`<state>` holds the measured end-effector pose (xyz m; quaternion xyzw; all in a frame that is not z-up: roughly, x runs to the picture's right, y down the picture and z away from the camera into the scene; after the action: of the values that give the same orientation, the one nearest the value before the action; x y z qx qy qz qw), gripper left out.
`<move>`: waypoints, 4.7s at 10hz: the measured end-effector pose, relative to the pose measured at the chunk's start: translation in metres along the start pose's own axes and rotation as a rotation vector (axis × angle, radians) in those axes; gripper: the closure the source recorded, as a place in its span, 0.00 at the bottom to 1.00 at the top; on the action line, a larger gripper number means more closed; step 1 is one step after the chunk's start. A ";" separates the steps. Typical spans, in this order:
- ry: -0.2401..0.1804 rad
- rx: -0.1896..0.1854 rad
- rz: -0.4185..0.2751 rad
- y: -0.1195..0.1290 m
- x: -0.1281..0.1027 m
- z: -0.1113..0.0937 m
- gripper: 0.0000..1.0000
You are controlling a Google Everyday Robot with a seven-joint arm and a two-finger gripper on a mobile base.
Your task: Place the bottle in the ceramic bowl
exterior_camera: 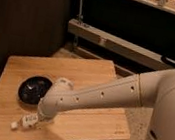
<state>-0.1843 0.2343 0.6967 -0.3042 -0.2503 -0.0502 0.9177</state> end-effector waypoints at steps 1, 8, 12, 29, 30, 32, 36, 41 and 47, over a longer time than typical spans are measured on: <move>-0.023 -0.009 0.013 -0.007 0.013 0.003 0.35; -0.092 -0.034 -0.009 -0.009 0.039 0.044 0.35; -0.079 -0.048 -0.023 -0.014 0.039 0.059 0.60; -0.243 0.091 -0.012 -0.150 0.050 -0.005 1.00; -0.253 0.097 -0.019 -0.163 0.045 -0.003 1.00; -0.269 0.107 -0.051 -0.191 0.023 -0.004 1.00; -0.290 0.073 -0.130 -0.219 -0.029 -0.017 1.00; -0.382 0.007 -0.110 -0.202 -0.022 0.040 1.00; -0.385 -0.009 -0.167 -0.182 -0.027 0.050 0.58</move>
<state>-0.2732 0.1147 0.8148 -0.2906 -0.4452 -0.0683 0.8442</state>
